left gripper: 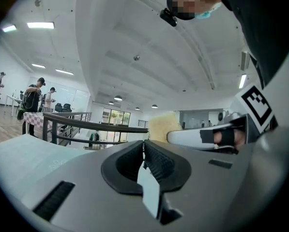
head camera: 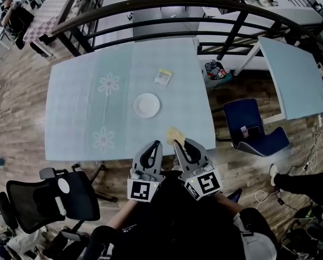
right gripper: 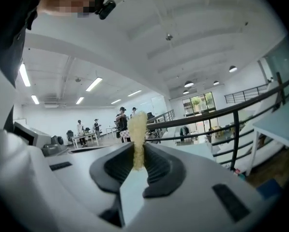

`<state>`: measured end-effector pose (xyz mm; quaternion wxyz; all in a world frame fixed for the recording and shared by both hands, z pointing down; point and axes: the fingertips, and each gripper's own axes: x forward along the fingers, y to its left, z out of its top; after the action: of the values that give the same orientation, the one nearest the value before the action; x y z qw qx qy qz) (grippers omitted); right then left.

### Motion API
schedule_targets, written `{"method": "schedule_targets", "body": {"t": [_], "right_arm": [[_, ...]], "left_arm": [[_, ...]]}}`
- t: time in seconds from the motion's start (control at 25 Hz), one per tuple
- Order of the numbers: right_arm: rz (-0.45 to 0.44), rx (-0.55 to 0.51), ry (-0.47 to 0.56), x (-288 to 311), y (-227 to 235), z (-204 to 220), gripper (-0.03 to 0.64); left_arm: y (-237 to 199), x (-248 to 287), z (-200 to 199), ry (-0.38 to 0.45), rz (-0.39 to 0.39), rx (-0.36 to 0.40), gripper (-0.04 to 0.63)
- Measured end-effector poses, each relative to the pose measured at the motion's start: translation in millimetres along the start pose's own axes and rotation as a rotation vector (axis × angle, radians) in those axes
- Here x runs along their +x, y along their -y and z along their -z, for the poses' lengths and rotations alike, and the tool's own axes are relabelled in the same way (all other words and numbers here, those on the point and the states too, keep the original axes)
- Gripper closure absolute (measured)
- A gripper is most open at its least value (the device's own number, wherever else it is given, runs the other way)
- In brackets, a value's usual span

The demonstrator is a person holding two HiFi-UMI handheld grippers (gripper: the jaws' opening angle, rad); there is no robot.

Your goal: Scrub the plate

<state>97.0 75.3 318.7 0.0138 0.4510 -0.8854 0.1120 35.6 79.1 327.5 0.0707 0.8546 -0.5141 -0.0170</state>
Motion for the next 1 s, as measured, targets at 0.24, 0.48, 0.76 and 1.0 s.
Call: {"method": "schedule_targets", "body": {"t": [0.24,0.48,0.76,1.0], "right_arm": [[-0.059,-0.150,-0.029,-31.2,1.8,14.1,0.560],[-0.046,-0.095,-0.021,-40.9,23.9,14.7,0.561],[-0.069,-0.024,-0.013,-41.1,27.2,15.0,0.563],[-0.096,-0.042,-0.006,-40.7,23.5,11.6,0.563]], "left_arm": [[28.9,-6.1,14.8,0.023,-0.045,-0.041,0.574],[57.8,-1.1,16.3,0.017,-0.018,0.014,0.575],[50.3,-10.6,17.2,-0.001,-0.095,0.043,0.574],[53.6,-9.5,14.3,0.008,-0.105,0.068,0.574]]}}
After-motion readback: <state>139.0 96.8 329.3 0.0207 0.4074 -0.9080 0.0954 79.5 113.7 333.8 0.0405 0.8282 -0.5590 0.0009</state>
